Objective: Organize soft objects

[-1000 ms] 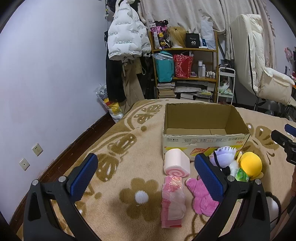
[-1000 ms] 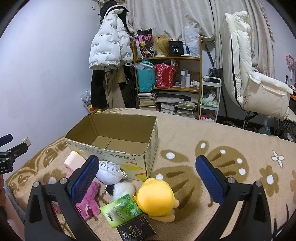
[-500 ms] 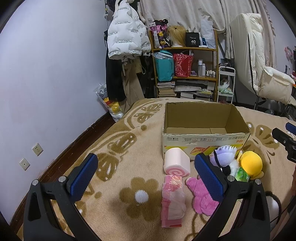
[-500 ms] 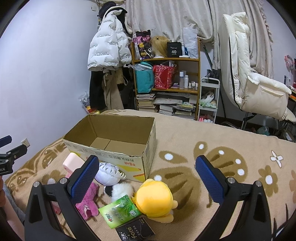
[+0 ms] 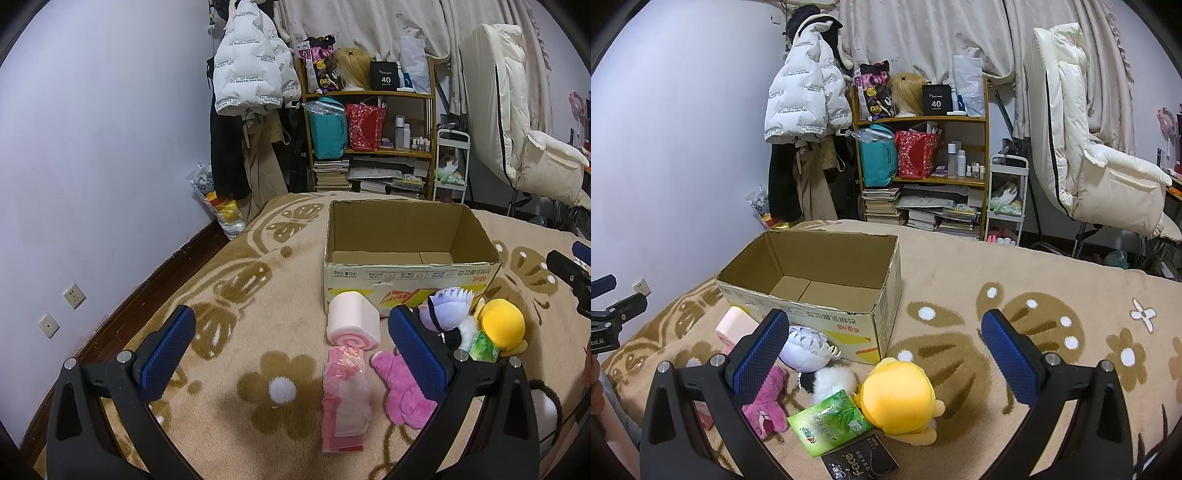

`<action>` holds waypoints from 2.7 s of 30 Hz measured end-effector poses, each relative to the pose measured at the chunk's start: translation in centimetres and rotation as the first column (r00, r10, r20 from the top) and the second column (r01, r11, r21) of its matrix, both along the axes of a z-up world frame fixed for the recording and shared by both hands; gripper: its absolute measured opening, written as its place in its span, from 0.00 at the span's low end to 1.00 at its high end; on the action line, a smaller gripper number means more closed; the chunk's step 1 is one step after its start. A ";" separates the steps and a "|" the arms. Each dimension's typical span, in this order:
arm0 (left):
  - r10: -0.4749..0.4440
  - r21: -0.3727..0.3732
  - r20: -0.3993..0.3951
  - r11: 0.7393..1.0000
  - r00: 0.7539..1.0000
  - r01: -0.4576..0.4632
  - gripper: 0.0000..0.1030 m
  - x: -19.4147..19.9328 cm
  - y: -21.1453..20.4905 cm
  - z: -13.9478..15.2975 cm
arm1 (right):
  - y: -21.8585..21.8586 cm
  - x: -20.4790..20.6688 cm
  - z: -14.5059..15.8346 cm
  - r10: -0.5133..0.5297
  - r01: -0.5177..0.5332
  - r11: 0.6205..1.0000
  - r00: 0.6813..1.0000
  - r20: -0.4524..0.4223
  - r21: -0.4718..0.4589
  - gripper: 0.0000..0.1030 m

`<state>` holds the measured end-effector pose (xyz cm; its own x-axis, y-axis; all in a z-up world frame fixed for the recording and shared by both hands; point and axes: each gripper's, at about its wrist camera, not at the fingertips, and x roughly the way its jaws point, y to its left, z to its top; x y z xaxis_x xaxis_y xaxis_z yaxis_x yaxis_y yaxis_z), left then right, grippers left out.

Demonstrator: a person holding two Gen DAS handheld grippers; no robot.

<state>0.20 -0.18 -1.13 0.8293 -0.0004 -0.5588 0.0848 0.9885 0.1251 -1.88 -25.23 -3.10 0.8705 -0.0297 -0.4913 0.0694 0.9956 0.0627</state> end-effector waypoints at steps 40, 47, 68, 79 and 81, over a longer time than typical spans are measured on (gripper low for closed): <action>0.005 -0.004 -0.017 1.000 1.000 -0.005 1.00 0.3 0.3 -0.1 | 1.2 0.0 -0.2 0.016 -0.016 1.000 1.000 -0.003 -0.009 1.00; 0.004 0.014 -0.035 1.000 0.999 -0.003 1.00 1.0 0.3 -0.1 | 0.5 0.5 -0.3 0.012 -0.012 1.000 1.000 -0.025 0.014 1.00; 0.032 0.086 -0.325 0.996 0.945 -0.004 1.00 7.1 -1.7 -6.6 | -1.3 5.1 -5.9 -0.012 0.033 0.997 0.961 -0.278 0.069 1.00; 0.008 0.139 -0.435 0.989 0.901 0.059 1.00 8.4 -3.3 -10.1 | -2.0 7.3 -9.4 -0.016 0.058 0.994 0.918 -0.396 0.093 1.00; 0.000 0.140 -0.454 0.988 0.891 0.071 1.00 8.6 -3.4 -10.7 | -2.0 7.6 -9.9 -0.017 0.061 0.994 0.912 -0.409 0.095 1.00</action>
<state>8.79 -3.62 -11.79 0.4879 0.0874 -0.8685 0.2020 0.9566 0.2098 5.67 -27.28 -12.99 0.5933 0.0103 -0.8049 0.1497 0.9810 0.1230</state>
